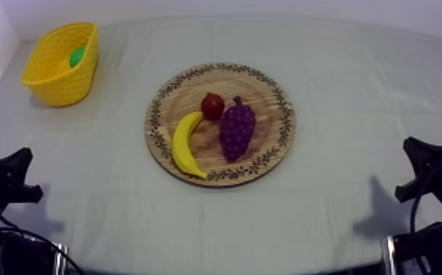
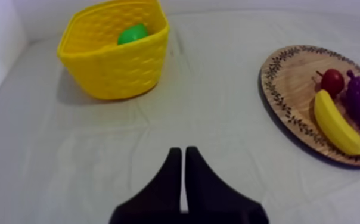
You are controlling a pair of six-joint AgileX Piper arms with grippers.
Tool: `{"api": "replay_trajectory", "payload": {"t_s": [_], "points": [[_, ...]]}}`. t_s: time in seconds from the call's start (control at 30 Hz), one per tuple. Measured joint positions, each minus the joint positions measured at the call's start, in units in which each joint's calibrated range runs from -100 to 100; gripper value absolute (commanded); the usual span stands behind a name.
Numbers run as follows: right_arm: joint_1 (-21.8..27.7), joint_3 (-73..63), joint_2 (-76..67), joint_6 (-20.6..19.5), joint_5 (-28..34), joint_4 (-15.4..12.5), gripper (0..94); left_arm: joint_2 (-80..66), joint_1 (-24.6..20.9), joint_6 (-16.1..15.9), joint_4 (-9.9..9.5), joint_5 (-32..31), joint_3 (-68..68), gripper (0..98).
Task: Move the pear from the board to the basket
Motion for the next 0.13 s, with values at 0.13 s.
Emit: {"api": "replay_trajectory", "payload": {"t_s": [0.13], "points": [[0.00, 0.00, 0.00, 0.03, 0.00, 0.00, 0.4, 0.00, 0.00, 6.18, -0.07, -0.08, 0.02, 0.1]]}}
